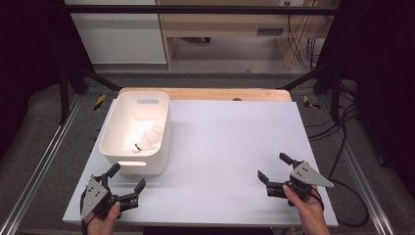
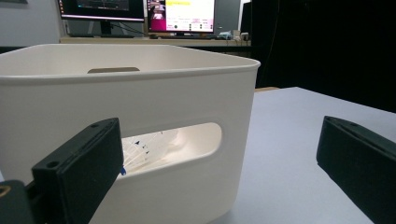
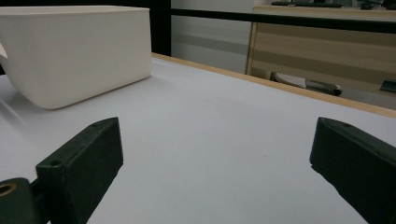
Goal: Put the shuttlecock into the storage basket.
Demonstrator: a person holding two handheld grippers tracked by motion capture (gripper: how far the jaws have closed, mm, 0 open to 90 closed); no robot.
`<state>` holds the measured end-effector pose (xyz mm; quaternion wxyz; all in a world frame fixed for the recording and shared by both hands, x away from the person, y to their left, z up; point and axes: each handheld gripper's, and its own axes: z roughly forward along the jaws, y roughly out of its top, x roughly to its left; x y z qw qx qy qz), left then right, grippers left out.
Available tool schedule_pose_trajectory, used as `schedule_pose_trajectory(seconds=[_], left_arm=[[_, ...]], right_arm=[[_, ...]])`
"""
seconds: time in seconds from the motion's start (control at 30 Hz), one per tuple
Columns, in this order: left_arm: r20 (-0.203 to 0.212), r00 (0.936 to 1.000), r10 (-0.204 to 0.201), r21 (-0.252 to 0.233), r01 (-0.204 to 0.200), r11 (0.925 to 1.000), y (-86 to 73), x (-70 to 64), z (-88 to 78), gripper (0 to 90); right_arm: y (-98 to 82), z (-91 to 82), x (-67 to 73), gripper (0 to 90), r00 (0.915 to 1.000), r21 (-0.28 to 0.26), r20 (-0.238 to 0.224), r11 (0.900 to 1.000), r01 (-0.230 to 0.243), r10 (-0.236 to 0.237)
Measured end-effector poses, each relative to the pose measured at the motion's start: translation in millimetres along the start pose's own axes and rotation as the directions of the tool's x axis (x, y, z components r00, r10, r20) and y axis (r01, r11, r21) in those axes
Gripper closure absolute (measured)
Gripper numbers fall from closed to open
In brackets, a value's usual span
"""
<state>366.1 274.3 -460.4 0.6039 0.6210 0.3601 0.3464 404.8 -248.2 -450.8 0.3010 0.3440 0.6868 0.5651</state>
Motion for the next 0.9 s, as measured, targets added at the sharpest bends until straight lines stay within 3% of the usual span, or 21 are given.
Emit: schedule_pose_trajectory(seconds=[0.63,0.9], left_arm=[[0.001,0.9999,-0.01,-0.001,0.01,0.9999,-0.1,0.9,0.0,0.6],[0.002,0.9999,-0.01,-0.002,0.01,0.9999,0.0,0.9,0.0,0.6]], right_arm=[[-7.1,15.7,6.5,3.1,0.9996,-0.014,-0.022,1.0,0.019,-0.019],[-13.3,18.7,11.3,3.1,0.9996,-0.035,-0.027,0.999,0.001,-0.002]])
